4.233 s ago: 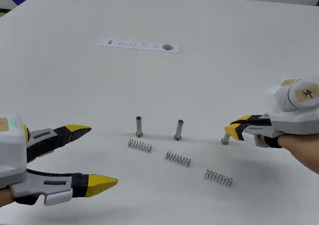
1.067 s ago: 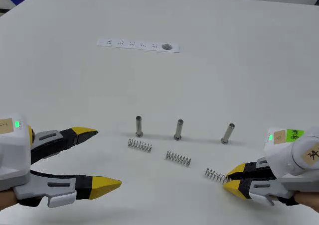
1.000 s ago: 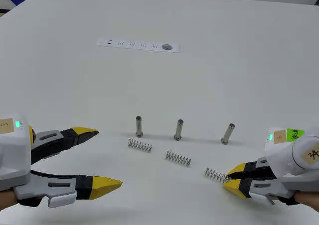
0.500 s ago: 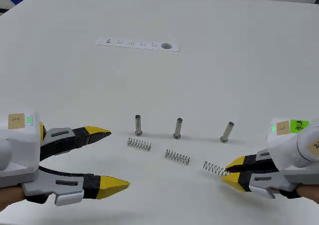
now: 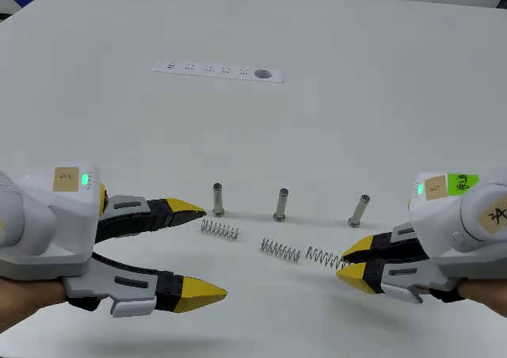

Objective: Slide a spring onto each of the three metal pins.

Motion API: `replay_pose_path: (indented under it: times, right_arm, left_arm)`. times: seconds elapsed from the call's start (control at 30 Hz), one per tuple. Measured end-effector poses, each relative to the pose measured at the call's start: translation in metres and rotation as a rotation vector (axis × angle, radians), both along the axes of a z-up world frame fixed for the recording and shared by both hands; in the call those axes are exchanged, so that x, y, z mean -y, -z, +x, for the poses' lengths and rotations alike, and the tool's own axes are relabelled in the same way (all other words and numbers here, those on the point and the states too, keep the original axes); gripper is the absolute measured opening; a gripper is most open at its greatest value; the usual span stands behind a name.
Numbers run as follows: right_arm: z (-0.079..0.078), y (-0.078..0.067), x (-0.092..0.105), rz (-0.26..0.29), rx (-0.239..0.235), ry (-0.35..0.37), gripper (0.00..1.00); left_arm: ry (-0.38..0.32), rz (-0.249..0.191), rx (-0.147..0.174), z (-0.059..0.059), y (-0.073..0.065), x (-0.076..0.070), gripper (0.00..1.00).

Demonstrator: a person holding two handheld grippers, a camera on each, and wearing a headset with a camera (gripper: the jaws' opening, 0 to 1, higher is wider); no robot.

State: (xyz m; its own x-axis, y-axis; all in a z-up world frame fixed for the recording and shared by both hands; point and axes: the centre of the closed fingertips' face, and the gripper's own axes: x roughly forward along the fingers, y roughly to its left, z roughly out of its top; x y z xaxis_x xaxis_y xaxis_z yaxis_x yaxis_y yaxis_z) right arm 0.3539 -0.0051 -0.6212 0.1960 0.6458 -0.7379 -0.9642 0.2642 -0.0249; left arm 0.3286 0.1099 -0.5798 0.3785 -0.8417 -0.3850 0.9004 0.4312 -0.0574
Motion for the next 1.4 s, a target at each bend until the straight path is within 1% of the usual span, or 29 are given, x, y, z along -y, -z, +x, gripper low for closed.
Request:
replay_pose_path:
  times: [0.27, 0.47, 0.6, 0.73, 0.97, 1.07, 1.13, 1.4]
  right_arm:
    - [-0.008, -0.005, -0.016, 0.006, 0.003, -0.052, 0.11]
    - [-0.010, -0.010, -0.026, 0.011, 0.007, -0.088, 0.11]
    - [-0.012, -0.013, -0.032, 0.014, 0.011, -0.110, 0.11]
    - [-0.015, -0.014, -0.036, 0.015, 0.012, -0.132, 0.11]
    - [-0.019, -0.015, -0.042, 0.013, 0.014, -0.166, 0.11]
    - [-0.022, -0.015, -0.044, 0.011, 0.011, -0.182, 0.11]
    - [-0.024, -0.015, -0.045, 0.011, 0.008, -0.192, 0.11]
    - [-0.031, -0.017, -0.049, 0.003, 0.002, -0.225, 0.11]
  left_arm:
    - [0.050, 0.005, -0.007, 0.001, 0.002, 0.013, 0.56]
    - [0.093, 0.005, -0.003, 0.001, 0.001, 0.025, 0.52]
    - [0.113, 0.007, -0.001, 0.002, 0.001, 0.032, 0.50]
    - [0.140, 0.014, 0.000, 0.000, 0.003, 0.039, 0.48]
    - [0.165, 0.028, 0.001, 0.000, 0.007, 0.045, 0.42]
    - [0.185, 0.029, 0.001, -0.001, 0.008, 0.049, 0.37]
    - [0.192, 0.034, 0.002, -0.001, 0.010, 0.052, 0.36]
    - [0.226, 0.055, 0.009, -0.005, 0.014, 0.056, 0.29]
